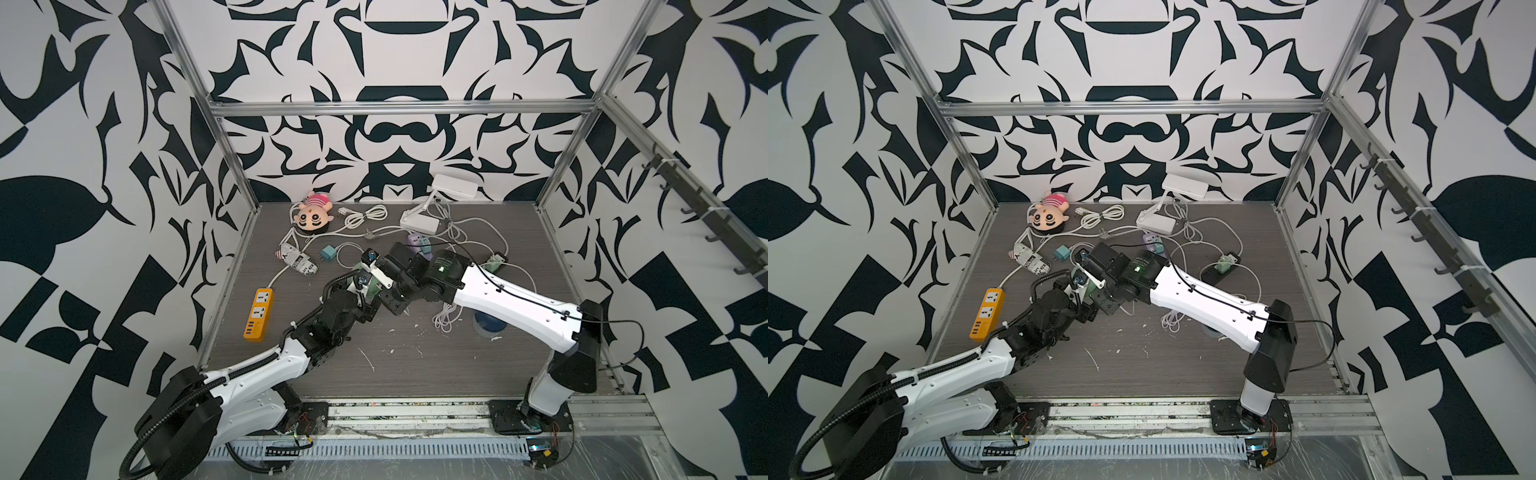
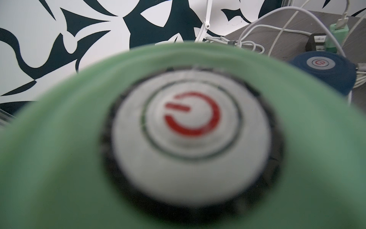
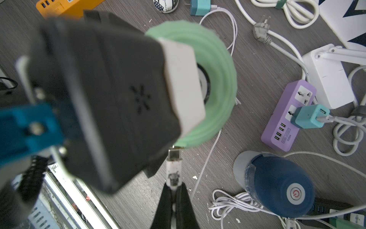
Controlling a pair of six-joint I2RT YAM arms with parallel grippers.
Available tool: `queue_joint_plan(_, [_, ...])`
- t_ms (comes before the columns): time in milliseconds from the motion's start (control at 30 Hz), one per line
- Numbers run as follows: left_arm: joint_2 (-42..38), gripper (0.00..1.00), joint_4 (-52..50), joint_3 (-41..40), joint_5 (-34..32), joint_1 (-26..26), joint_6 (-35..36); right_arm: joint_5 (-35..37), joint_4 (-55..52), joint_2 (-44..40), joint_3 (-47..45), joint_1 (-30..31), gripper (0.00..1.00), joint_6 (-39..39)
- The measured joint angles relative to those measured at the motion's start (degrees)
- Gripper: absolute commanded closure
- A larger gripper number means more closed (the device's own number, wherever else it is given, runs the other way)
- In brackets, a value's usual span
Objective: Charge the cordless meat grinders
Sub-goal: Insert the charging cable into the cordless meat grinder.
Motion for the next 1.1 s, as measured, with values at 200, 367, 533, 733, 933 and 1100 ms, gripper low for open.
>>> queue_joint_plan(200, [-0.42, 0.60, -0.02, 0.00, -0.31, 0.02, -0.07, 0.00, -0.02, 0.39, 0.04, 0.00, 1.00, 0.00])
queue_joint_plan(367, [-0.70, 0.60, -0.04, 0.00, -0.31, 0.02, -0.17, 0.00, -0.04, 0.39, 0.04, 0.00, 1.00, 0.00])
queue_joint_plan(533, [-0.70, 0.61, -0.17, 0.00, -0.13, 0.02, -0.42, 0.02, -0.37, 0.55, 0.48, 0.00, 1.00, 0.00])
queue_joint_plan(733, [-0.66, 0.62, -0.68, 0.00, -0.04, 0.17, -0.68, 0.31, -0.90, 1.62, 2.14, 0.00, 1.00, 0.00])
queue_joint_plan(933, [-0.57, 0.62, -1.14, -0.04, -0.07, 0.35, -0.68, 0.74, -1.57, 2.62, 2.91, 0.00, 1.00, -0.02])
queue_joint_plan(1100, [-0.57, 0.64, -1.31, -0.04, 0.02, 0.35, -0.59, 1.36, -1.77, 2.64, 2.95, 0.00, 1.00, -0.07])
